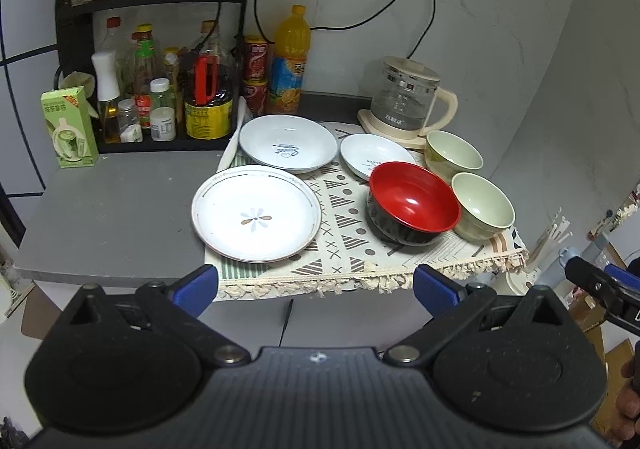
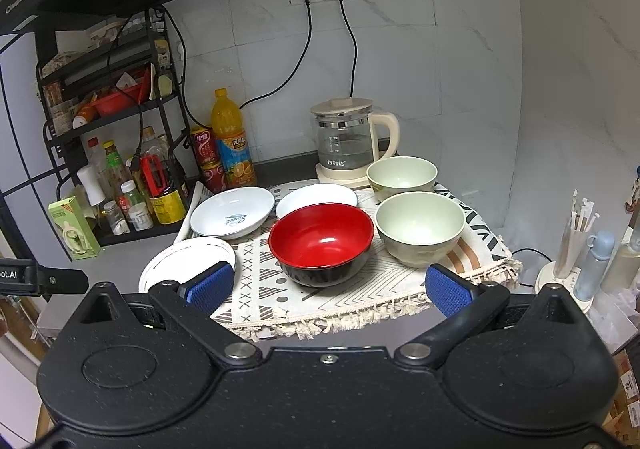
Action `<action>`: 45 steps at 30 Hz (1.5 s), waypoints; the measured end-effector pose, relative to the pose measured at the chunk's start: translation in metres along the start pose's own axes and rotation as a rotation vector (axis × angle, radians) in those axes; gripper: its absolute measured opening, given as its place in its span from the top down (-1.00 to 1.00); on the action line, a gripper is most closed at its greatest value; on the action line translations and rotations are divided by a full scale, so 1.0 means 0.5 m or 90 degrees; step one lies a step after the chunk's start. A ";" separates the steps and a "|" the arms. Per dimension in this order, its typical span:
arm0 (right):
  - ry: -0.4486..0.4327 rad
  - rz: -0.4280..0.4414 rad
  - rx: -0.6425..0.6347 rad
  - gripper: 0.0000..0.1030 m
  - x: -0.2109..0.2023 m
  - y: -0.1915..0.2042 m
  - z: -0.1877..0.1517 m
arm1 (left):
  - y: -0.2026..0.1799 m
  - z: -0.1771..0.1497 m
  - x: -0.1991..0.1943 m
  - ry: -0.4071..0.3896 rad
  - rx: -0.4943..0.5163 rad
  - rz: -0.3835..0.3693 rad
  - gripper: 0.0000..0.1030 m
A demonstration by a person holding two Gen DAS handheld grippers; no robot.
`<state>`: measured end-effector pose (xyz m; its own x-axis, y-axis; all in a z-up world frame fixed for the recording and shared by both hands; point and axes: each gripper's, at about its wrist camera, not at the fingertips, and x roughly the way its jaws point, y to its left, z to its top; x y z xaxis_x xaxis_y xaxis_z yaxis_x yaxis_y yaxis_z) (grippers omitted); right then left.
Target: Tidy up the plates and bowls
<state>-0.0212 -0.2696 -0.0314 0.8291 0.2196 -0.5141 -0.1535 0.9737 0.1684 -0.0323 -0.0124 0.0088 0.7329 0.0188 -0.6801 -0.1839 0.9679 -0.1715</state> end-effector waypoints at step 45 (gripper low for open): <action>0.024 0.002 0.001 -1.00 -0.002 0.021 -0.020 | 0.017 -0.008 0.002 0.023 0.007 0.012 -0.99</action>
<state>-0.0289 -0.2591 -0.0377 0.8081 0.2247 -0.5445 -0.1548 0.9729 0.1716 -0.0358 -0.0054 0.0037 0.7050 0.0288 -0.7087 -0.1906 0.9701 -0.1501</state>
